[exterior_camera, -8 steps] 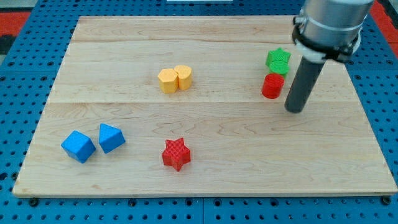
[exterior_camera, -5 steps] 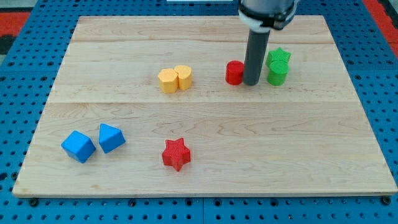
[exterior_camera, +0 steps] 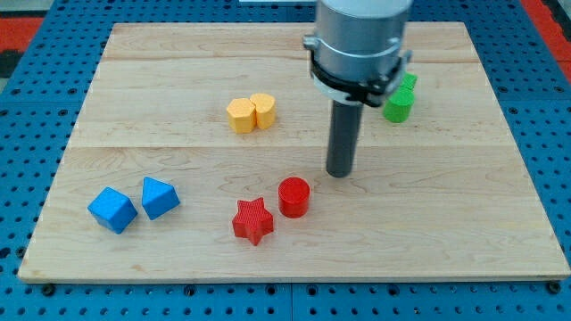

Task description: Push the red circle into the red star

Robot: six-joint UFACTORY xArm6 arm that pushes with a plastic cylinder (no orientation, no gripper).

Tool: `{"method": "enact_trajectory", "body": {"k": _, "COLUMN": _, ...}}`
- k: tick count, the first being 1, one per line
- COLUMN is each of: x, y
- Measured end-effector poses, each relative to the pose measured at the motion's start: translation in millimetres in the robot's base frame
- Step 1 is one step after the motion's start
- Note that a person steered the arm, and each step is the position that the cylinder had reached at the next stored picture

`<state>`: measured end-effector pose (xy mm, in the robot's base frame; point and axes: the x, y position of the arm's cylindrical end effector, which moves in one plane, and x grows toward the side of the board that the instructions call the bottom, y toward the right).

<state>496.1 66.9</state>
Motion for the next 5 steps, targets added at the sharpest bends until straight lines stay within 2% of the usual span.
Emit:
{"method": "enact_trajectory", "body": {"k": 1, "x": 33.5, "y": -20.3}}
{"method": "enact_trajectory", "body": {"k": 2, "x": 21.0, "y": -46.1}}
{"method": "enact_trajectory", "body": {"k": 3, "x": -38.3, "y": -23.0}}
{"method": "enact_trajectory", "body": {"k": 4, "x": -116.5, "y": 11.9}}
{"method": "enact_trajectory", "body": {"k": 5, "x": -142.2, "y": 10.7}}
